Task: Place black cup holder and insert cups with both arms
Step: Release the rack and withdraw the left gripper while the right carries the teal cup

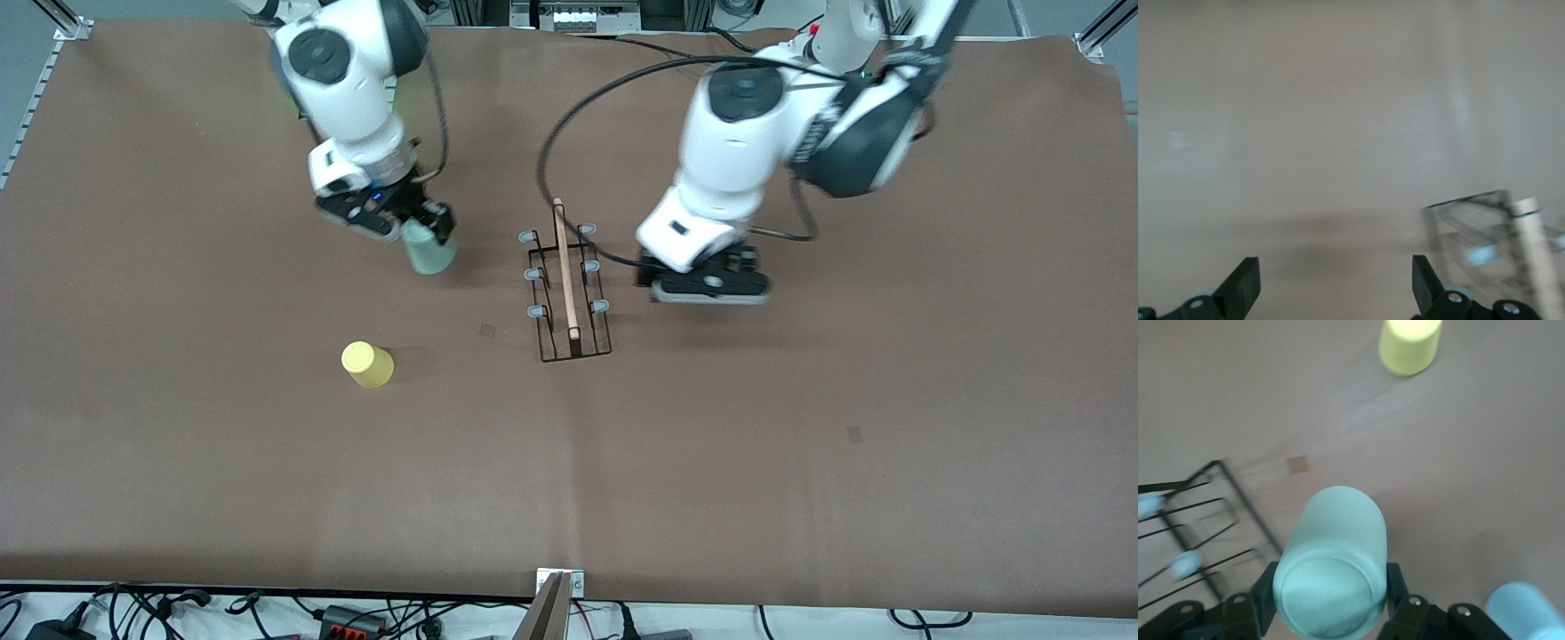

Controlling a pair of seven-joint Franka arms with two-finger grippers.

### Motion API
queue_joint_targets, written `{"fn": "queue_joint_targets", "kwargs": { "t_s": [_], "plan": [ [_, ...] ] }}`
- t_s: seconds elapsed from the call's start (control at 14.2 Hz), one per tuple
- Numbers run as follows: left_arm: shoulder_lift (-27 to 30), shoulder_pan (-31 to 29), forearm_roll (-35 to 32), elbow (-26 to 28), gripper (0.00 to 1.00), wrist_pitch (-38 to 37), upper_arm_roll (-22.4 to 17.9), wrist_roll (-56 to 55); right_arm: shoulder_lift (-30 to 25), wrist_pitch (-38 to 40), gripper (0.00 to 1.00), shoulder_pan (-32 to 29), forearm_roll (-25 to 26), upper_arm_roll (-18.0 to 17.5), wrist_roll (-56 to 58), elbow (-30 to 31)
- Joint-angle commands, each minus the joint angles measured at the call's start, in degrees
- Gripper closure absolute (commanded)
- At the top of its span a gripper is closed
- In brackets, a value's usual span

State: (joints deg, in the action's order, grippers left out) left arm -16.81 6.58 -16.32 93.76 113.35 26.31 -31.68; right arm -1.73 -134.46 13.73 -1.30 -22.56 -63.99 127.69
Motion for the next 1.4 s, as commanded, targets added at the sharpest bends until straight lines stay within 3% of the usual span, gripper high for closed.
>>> {"fn": "queue_joint_targets", "kwargs": {
  "t_s": [0.0,0.28,0.42,0.7,0.77,0.84,0.91,0.98,1.12,1.19,1.33],
  "plan": [
    [2.7,-4.8,-1.0,-0.2,0.0,-6.5,0.5,14.5,4.8,1.2,0.86,2.7,-0.6,-1.3,-8.1,-6.0],
    [2.9,-11.3,0.0,-6.0,0.0,-18.4,0.6,26.6,10.8,0.6,0.86,6.5,-0.5,-1.9,-14.0,-10.9],
    [2.9,-15.2,2.1,-8.1,0.0,-20.4,0.7,29.0,12.2,-0.1,0.85,6.9,-0.4,-2.0,-13.8,-11.0],
    [2.8,-26.4,17.8,-9.0,0.0,-22.7,0.1,35.2,13.6,-0.1,0.84,7.9,-0.5,-2.2,-13.8,-10.9],
    [3.9,-27.1,18.4,-8.4,0.0,-22.9,-0.8,36.9,13.7,-0.2,0.79,8.1,-0.5,-2.2,-13.8,-10.9],
    [6.6,-26.4,18.3,-7.0,0.0,-23.6,-3.2,37.2,14.2,-0.3,0.66,8.1,-0.5,-2.2,-13.8,-10.9],
    [10.1,-24.3,18.3,-3.0,0.0,-24.1,-5.8,37.4,14.5,-0.4,0.06,8.2,-0.4,-2.2,-13.8,-10.9],
    [13.2,-22.2,18.3,1.0,0.0,-23.4,-8.6,37.6,14.5,-0.7,0.0,8.2,-0.5,-2.2,-13.5,-10.9],
    [17.8,-13.4,18.4,6.5,0.0,-19.5,-17.6,37.5,13.8,-0.3,0.0,6.9,-0.4,-1.9,-10.7,-11.0],
    [18.7,-9.1,18.4,7.1,0.0,-18.0,-22.3,37.4,12.7,0.0,0.0,4.8,-0.2,-1.9,-7.4,-10.9],
    [19.5,-5.4,18.4,6.5,0.0,-17.9,-26.0,36.9,11.0,5.0,0.0,0.2,0.1,-1.8,1.0,-10.8]
  ]
}}
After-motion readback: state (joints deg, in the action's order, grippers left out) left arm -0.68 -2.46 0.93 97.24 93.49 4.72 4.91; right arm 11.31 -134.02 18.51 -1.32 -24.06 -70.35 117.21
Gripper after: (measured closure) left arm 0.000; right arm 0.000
